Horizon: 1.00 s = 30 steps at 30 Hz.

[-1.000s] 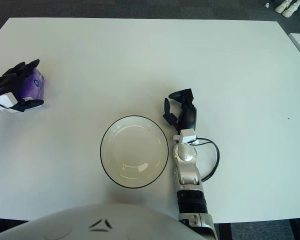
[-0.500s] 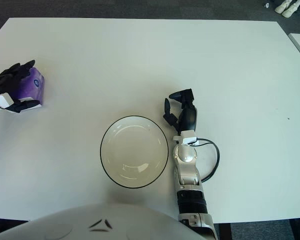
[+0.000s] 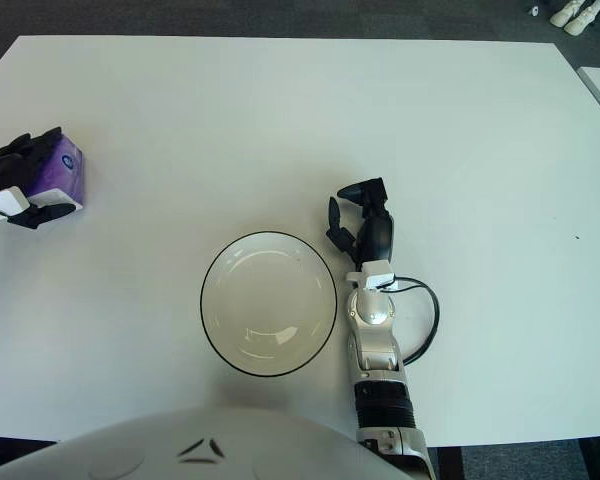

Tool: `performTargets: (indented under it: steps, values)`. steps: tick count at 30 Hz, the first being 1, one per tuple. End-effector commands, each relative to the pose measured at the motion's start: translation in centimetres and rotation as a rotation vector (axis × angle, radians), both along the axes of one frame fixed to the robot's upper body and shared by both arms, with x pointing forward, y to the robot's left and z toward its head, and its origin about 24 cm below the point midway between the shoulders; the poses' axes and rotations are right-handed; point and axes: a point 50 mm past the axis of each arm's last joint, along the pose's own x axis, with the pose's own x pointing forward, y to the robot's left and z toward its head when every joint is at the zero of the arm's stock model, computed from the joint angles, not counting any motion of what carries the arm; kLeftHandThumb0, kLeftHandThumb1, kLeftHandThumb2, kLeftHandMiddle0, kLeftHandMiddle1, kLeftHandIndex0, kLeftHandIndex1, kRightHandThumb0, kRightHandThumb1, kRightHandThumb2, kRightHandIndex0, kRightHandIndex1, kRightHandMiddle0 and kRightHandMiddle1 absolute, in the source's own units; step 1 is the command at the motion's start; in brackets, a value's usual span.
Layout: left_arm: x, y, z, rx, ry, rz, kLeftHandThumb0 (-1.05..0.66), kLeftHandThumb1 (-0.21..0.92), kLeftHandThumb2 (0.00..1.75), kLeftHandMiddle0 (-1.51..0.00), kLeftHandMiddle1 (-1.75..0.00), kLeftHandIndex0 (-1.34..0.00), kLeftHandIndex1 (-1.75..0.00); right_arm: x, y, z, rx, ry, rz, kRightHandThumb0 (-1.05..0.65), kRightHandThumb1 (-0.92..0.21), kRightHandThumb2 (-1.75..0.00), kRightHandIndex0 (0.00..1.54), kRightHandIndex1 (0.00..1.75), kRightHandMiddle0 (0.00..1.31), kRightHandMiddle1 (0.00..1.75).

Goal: Put the tissue paper into the plate.

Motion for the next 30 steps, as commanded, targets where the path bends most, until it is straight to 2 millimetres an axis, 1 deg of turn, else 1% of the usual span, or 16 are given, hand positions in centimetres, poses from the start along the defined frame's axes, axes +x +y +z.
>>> performTargets:
  steps: [1,9,25,28,30]
  values:
    - [-0.1,0.2,-0.8,0.005,0.052,0.014,-0.92,0.38,0.87,0.0,0.0,0.0,-0.01,-1.2,-0.4,-2.4,0.024,0.116,-0.021,-0.37,-0.74,-0.78,0.59,1.36,0.3,1.75]
    - [0.2,0.0,-1.2,-0.012,0.099,0.016,-0.91,0.36,0.89,0.0,0.0,0.0,-0.01,-1.3,-0.5,-2.4,0.029,0.109,-0.02,-0.37,-0.76,-0.75,0.57,1.34,0.28,1.75]
    - [0.6,-0.3,-1.6,-0.009,0.121,0.001,-0.89,0.36,0.9,0.0,0.0,0.0,0.0,-1.5,-0.8,-2.3,0.023,0.116,-0.028,-0.37,-0.75,-0.76,0.58,1.34,0.29,1.75]
    - [0.7,-0.5,-1.8,-0.013,0.121,-0.003,-0.89,0.36,0.91,0.0,0.0,-0.02,-0.02,-1.5,-0.8,-2.3,0.024,0.118,-0.028,-0.37,-0.74,-0.78,0.58,1.35,0.3,1.75]
    - [0.8,-0.5,-1.9,-0.016,0.117,-0.005,-0.88,0.35,0.94,-0.01,-0.01,-0.01,-0.13,-1.5,-0.8,-2.3,0.024,0.116,-0.027,-0.37,-0.74,-0.78,0.58,1.36,0.3,1.75]
